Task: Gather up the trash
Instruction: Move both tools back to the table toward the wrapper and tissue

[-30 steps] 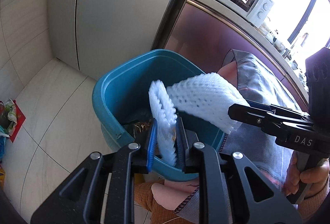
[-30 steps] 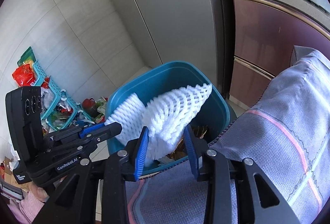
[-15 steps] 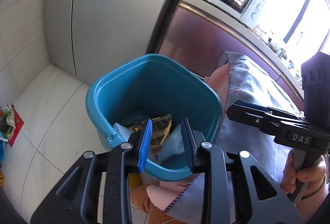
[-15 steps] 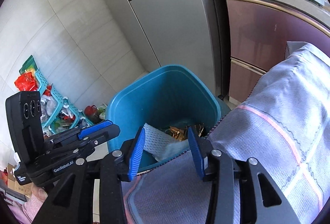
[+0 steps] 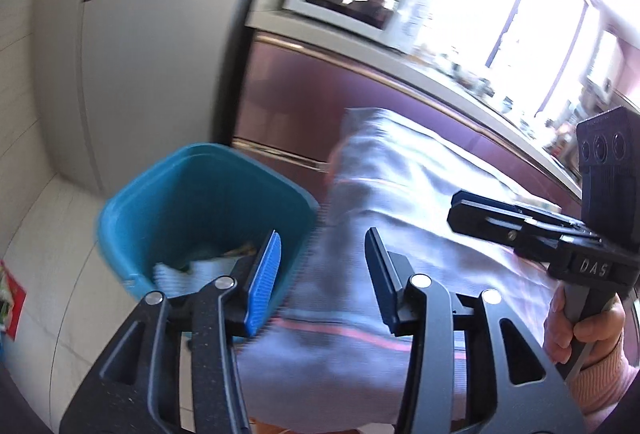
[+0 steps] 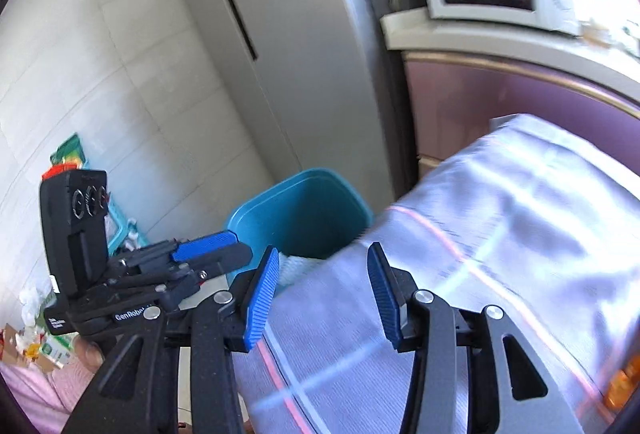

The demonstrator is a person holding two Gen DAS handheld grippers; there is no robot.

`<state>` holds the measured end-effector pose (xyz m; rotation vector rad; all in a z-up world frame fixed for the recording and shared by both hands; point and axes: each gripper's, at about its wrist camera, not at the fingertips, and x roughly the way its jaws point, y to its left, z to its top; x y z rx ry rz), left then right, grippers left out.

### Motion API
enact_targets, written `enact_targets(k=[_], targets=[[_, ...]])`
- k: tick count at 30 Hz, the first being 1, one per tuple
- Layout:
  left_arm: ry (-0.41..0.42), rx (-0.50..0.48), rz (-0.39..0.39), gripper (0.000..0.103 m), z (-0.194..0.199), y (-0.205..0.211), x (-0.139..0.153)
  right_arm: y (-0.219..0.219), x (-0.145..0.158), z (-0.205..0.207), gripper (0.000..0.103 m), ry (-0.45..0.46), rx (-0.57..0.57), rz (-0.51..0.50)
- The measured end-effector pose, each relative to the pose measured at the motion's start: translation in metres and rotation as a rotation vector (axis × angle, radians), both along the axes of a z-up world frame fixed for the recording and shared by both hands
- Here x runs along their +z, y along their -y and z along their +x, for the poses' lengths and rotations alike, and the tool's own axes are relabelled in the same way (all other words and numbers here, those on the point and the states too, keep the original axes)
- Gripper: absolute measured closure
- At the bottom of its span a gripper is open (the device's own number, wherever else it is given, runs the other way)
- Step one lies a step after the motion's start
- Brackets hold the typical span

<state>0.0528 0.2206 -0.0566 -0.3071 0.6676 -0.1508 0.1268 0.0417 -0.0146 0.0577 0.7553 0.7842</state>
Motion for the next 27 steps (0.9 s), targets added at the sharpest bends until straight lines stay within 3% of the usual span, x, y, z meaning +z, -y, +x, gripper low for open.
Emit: enact_targets(k=[9, 20, 27], targets=[[0.003, -0.265, -0.012, 0.058, 0.007, 0.093, 0.006, 0.101, 0.009, -0.036, 0.059, 0.047, -0.206, 0.052], [-0.050, -0.673, -0.048, 0.052, -0.009, 0.236, -0.002, 0.218, -0.006, -0.079, 0.059, 0.048, -0.502, 0.043], [-0.110, -0.824, -0.048, 0.050, -0.018, 0.305, -0.017, 0.263, -0.016, -0.088, 0.059, 0.049, -0.620, 0.058]])
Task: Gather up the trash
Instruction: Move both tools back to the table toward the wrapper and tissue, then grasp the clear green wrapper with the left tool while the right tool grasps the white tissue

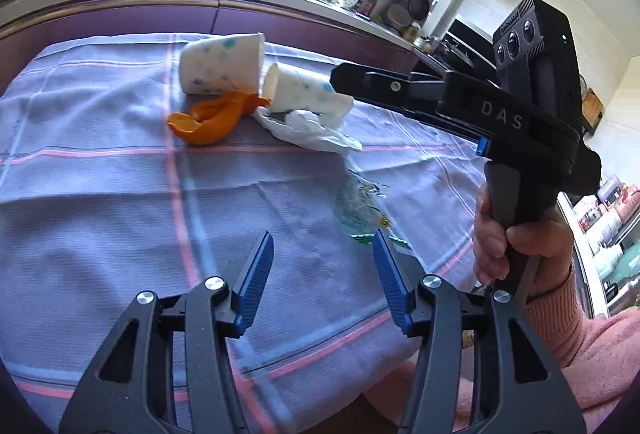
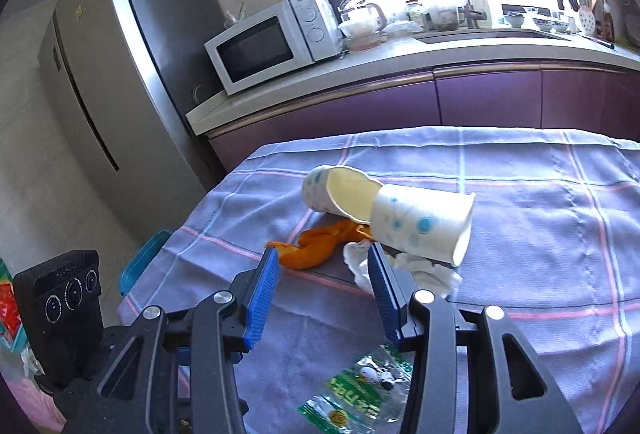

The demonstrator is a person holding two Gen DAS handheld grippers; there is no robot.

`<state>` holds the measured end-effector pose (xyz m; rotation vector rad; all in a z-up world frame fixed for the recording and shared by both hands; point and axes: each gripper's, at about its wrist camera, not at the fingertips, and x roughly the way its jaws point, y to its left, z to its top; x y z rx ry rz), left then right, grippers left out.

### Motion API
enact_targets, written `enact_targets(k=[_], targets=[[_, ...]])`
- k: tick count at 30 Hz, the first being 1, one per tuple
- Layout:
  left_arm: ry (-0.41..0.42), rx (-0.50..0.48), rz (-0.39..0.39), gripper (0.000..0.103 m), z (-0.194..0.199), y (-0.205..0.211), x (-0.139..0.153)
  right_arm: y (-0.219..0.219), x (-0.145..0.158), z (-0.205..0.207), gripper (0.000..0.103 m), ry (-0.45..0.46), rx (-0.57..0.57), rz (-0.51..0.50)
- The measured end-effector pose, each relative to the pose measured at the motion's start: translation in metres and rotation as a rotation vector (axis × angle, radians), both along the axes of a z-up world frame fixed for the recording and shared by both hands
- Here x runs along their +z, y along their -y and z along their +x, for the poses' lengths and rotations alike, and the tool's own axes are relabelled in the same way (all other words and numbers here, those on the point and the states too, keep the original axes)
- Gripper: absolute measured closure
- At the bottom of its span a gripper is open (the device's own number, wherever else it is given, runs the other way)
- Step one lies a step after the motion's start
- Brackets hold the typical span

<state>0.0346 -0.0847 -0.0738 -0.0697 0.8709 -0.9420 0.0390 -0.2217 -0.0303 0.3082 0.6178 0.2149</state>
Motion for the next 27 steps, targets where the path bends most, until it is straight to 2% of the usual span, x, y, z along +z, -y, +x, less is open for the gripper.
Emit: enact_targets(k=[7, 16, 20, 22, 24, 27], targets=[[-0.046, -0.072, 0.015, 0.046, 0.004, 0.039, -0.008, 0.026, -0.011, -0.006, 0.059, -0.010, -0.047, 0.031], [-0.102, -0.065, 0.039, 0.048, 0.017, 0.068, -0.021, 0.044, -0.029, -0.005, 0.059, -0.036, -0.074, 0.069], [-0.123, -0.068, 0.036, 0.070, 0.019, 0.071, -0.024, 0.050, -0.035, -0.003, 0.059, -0.049, -0.079, 0.087], [-0.119, -0.063, 0.043, 0.075, 0.019, 0.075, -0.027, 0.053, -0.037, -0.002, 0.059, -0.052, -0.082, 0.094], [-0.116, -0.062, 0.040, 0.084, 0.019, 0.075, -0.027, 0.055, -0.039, -0.003, 0.059, -0.054, -0.084, 0.100], [-0.115, -0.060, 0.033, 0.092, 0.020, 0.071, -0.026, 0.057, -0.041, -0.002, 0.059, -0.057, -0.086, 0.104]])
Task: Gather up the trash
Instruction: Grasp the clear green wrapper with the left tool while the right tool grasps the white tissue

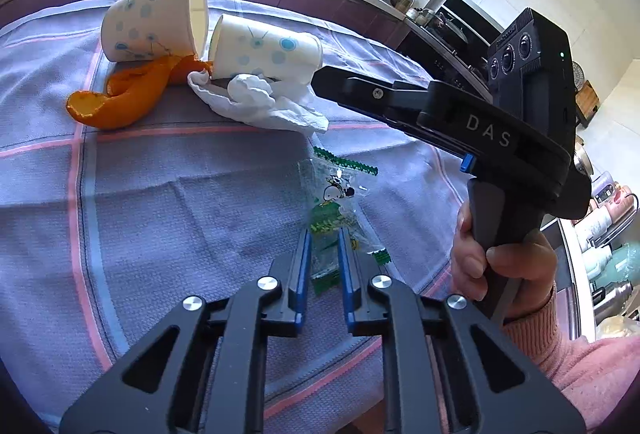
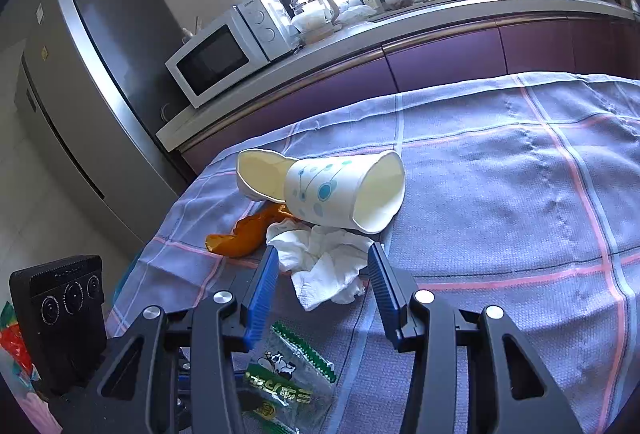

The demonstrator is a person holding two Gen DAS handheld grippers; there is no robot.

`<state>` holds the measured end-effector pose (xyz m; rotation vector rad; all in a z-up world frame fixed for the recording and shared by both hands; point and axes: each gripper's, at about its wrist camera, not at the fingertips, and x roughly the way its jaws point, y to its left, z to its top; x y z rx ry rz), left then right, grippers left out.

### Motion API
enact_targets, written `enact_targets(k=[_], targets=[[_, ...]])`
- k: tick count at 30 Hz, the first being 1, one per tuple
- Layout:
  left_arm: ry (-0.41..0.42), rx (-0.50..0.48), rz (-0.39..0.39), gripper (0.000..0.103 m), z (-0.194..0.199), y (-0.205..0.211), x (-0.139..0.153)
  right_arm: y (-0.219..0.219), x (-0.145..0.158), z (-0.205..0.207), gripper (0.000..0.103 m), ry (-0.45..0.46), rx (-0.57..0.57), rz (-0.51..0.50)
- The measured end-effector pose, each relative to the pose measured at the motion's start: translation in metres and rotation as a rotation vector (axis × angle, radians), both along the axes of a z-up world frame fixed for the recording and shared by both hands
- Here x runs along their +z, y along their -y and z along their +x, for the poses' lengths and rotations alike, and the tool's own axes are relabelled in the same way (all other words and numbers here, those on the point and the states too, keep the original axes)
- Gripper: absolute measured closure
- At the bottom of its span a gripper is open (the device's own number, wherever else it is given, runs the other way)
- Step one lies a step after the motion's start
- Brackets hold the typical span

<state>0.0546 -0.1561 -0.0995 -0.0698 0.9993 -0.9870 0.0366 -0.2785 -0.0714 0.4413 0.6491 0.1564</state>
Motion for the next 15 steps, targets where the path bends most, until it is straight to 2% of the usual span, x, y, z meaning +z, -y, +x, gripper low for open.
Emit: enact_targets(k=[2, 7, 10, 11, 15], targets=[[0.003, 0.002, -0.007, 0.096, 0.0003, -0.0018, 0.0007, 0.0010, -0.0016, 0.0004, 0.059, -0.003, -0.001, 0.002], [0.010, 0.004, -0.010, 0.094, -0.0001, -0.0065, 0.0032, 0.0014, -0.0059, 0.0025, 0.059, -0.013, -0.002, 0.009], [0.006, 0.007, -0.010, 0.079, -0.0008, -0.0067, 0.0046, 0.0013, -0.0077, 0.0027, 0.059, -0.017, -0.003, 0.011], [0.001, 0.008, -0.009, 0.069, -0.0005, -0.0069, 0.0041, 0.0014, -0.0080, 0.0028, 0.059, -0.019, -0.003, 0.012], [-0.007, 0.007, -0.005, 0.065, 0.0013, -0.0053, 0.0014, 0.0010, -0.0086, 0.0031, 0.059, -0.021, -0.002, 0.012]])
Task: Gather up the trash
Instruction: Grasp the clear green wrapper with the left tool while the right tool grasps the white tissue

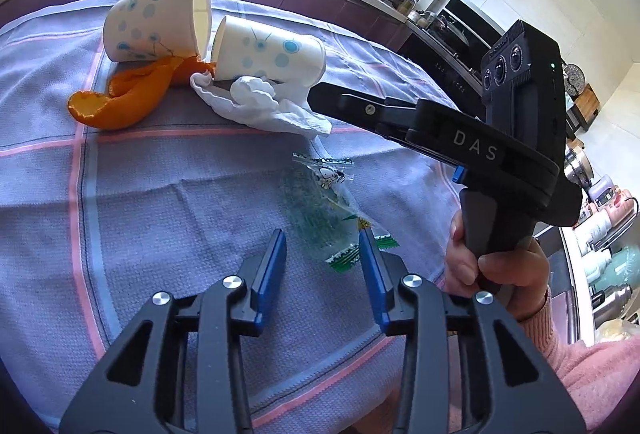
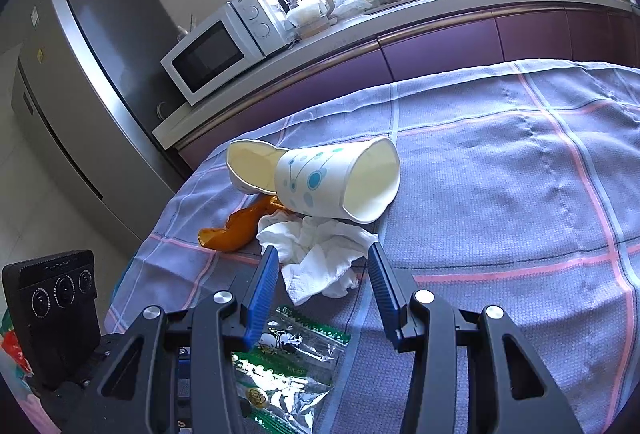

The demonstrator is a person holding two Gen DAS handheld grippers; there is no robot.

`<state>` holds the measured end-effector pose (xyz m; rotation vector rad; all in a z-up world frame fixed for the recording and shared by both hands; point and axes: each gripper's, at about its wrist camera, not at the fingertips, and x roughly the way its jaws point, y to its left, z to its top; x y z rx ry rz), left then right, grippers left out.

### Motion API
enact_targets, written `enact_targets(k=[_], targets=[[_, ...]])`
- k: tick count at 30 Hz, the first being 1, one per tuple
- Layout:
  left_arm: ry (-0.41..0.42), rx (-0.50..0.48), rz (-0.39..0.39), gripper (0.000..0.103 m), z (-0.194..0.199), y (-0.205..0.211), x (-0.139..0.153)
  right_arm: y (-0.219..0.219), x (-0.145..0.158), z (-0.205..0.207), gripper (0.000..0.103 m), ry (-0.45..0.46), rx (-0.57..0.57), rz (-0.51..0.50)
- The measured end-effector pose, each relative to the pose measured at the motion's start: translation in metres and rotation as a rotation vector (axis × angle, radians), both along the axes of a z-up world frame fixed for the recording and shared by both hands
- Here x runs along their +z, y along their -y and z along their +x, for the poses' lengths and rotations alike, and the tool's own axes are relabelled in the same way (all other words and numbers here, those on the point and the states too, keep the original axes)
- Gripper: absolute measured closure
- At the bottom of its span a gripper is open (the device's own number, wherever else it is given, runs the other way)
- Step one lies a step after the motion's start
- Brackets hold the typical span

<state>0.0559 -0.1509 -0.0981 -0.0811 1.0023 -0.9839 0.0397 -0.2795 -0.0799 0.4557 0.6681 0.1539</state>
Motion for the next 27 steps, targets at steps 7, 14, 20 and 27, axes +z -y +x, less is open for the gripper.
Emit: enact_targets(k=[7, 14, 20, 27], targets=[[-0.024, -0.006, -0.006, 0.083, 0.008, 0.013, -0.004, -0.003, -0.003, 0.004, 0.058, -0.020, 0.007, -0.008], [-0.041, 0.012, -0.006, 0.101, 0.013, 0.008, -0.009, -0.002, -0.005, 0.010, 0.052, -0.048, -0.003, -0.011], [-0.026, 0.024, -0.010, 0.100, 0.012, 0.001, -0.006, -0.001, -0.011, 0.029, 0.047, -0.092, 0.016, 0.012], [0.013, 0.036, -0.008, 0.062, 0.011, -0.008, 0.002, -0.007, -0.013, 0.032, 0.090, -0.107, 0.052, 0.007]])
